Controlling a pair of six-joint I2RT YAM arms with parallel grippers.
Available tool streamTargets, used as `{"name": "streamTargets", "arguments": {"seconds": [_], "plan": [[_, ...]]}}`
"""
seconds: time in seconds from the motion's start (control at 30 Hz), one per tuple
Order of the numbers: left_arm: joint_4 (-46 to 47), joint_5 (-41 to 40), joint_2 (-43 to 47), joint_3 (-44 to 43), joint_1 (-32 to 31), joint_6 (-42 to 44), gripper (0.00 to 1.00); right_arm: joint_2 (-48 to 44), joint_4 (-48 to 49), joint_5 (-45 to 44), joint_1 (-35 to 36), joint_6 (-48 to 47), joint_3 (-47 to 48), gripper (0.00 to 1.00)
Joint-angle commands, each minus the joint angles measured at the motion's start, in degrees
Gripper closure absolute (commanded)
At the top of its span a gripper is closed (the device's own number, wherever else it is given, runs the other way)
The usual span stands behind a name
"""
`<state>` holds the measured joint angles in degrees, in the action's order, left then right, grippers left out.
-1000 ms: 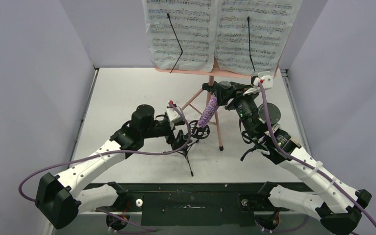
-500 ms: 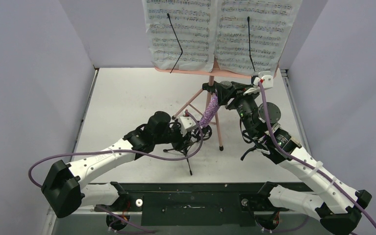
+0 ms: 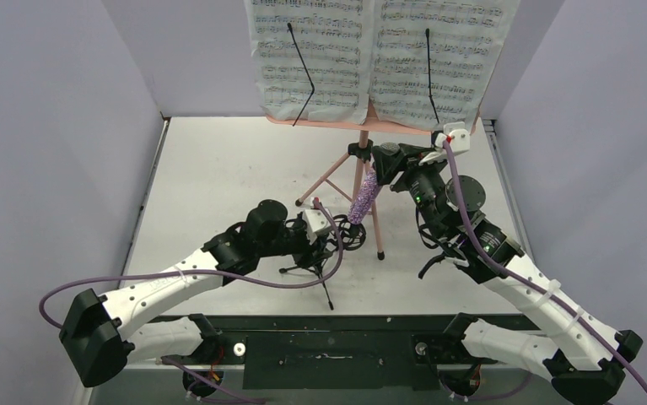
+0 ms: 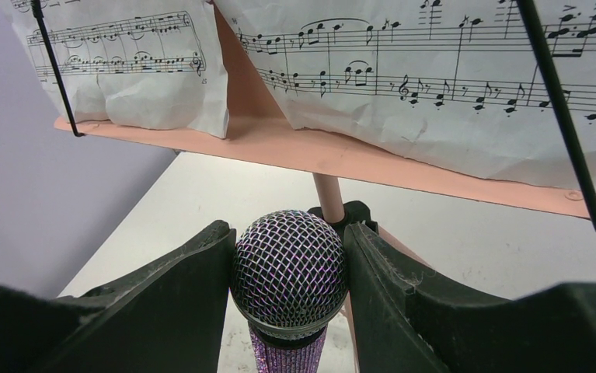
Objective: Set up the instrument practice props
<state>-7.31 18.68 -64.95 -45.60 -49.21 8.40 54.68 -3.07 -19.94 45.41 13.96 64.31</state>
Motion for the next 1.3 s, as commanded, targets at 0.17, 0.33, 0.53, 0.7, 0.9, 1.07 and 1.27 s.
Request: {"name": "streamTargets", "arguments": {"seconds": [0.17,0.33,0.53,0.7,0.9,1.07,1.27], "plan": [[3.18,1.07,0.90,0.43,-0.71,-1.06,0.93,-2.68,1.33,3.06,-0.29,-0.24,2.88,0.95],[3.01,1.01,1.30,-0.04,-0.80,-0.92,0.63,-2.74,2.63,3.63,-0.28,1.16,1.53,0.95],[2.82,0.65,1.93,-0.04,-0.75,-0.06,0.48,-2.21,4.98,4.82,-0.22,2.32,1.17,0.95],[2.57,0.83,1.66,-0.19,-0.79,-0.29,0.49,-2.70,4.26,5.29,-0.24,3.45,0.26,0.95],[2.50,0.40,1.74,-0.09,-0.77,-0.23,0.50,-3.76,3.50,5.03,-0.28,4.62,-1.81,0.95],[2.13,0.22,1.67,-0.32,-0.80,0.00,0.50,-4.17,3.43,4.88,-0.26,5.41,-3.15,0.95],[1.95,0.06,1.27,-0.62,-0.80,0.26,0.50,-5.03,3.25,4.38,-0.24,5.90,-4.14,0.95]]}}
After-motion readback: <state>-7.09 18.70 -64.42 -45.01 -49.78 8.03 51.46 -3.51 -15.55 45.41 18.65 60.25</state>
